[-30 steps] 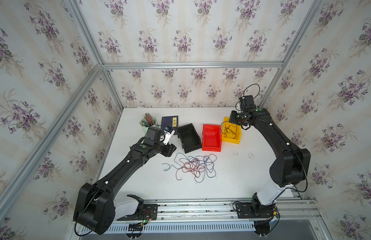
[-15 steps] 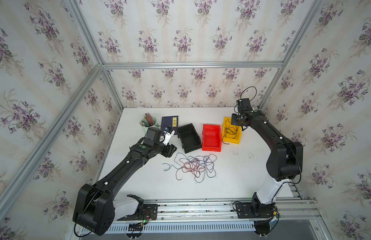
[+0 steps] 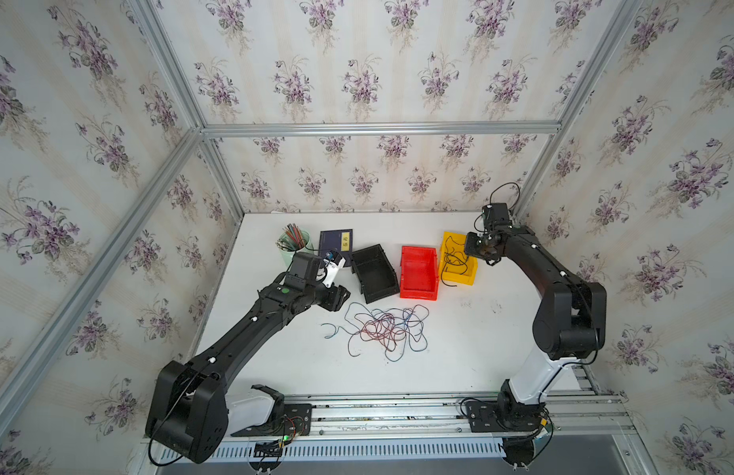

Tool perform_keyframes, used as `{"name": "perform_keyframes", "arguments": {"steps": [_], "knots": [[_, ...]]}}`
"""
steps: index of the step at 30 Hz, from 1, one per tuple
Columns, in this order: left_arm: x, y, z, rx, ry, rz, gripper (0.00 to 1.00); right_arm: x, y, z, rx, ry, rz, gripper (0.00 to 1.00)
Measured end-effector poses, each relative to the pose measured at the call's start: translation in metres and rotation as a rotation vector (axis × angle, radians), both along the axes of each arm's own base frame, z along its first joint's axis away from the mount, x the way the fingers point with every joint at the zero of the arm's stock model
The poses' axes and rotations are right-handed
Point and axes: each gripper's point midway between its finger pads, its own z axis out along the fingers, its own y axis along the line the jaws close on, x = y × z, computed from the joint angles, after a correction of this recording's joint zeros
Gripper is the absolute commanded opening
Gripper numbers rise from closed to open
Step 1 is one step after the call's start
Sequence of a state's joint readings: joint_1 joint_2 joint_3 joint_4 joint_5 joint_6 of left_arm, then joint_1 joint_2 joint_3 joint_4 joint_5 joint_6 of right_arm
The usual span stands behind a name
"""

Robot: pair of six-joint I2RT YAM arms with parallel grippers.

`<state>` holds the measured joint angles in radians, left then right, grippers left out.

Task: Untangle and sort cables by color
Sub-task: Adjust the cable in the bin.

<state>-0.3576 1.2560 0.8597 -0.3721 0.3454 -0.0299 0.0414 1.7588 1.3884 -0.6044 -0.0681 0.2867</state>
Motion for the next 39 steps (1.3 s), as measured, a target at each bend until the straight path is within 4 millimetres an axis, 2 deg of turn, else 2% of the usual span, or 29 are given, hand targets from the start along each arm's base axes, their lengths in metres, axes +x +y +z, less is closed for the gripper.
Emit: {"name": "perform_keyframes", "arguments": {"steps": [2,7,9,12,16,23,34,39], "knots": [[0.000,0.000,-0.002,0.000,0.007,0.001,0.65,-0.001,-0.003,-0.007,0.037,0.018,-0.017,0.36],[-0.001,-0.003,-0.004,-0.010,0.020,-0.010,0.65,0.012,0.012,-0.025,0.125,0.038,-0.008,0.35],[-0.002,-0.003,-0.004,-0.013,0.020,-0.010,0.65,0.013,0.012,-0.038,0.136,0.060,-0.019,0.35],[-0.002,-0.003,-0.002,-0.015,0.014,-0.010,0.65,0.015,0.013,-0.046,0.147,0.067,-0.034,0.35],[-0.005,-0.002,-0.003,-0.013,0.019,-0.009,0.65,0.024,0.010,-0.046,0.121,0.043,-0.045,0.35],[-0.005,-0.002,-0.007,-0.007,0.035,-0.009,0.65,0.051,0.000,-0.033,0.049,-0.043,-0.038,0.36],[0.001,-0.004,-0.009,-0.004,0.047,-0.007,0.65,0.082,0.000,-0.044,-0.035,-0.059,-0.007,0.36],[0.001,-0.004,-0.011,-0.004,0.057,-0.003,0.65,0.088,0.001,-0.054,-0.069,-0.048,0.012,0.32]]}}
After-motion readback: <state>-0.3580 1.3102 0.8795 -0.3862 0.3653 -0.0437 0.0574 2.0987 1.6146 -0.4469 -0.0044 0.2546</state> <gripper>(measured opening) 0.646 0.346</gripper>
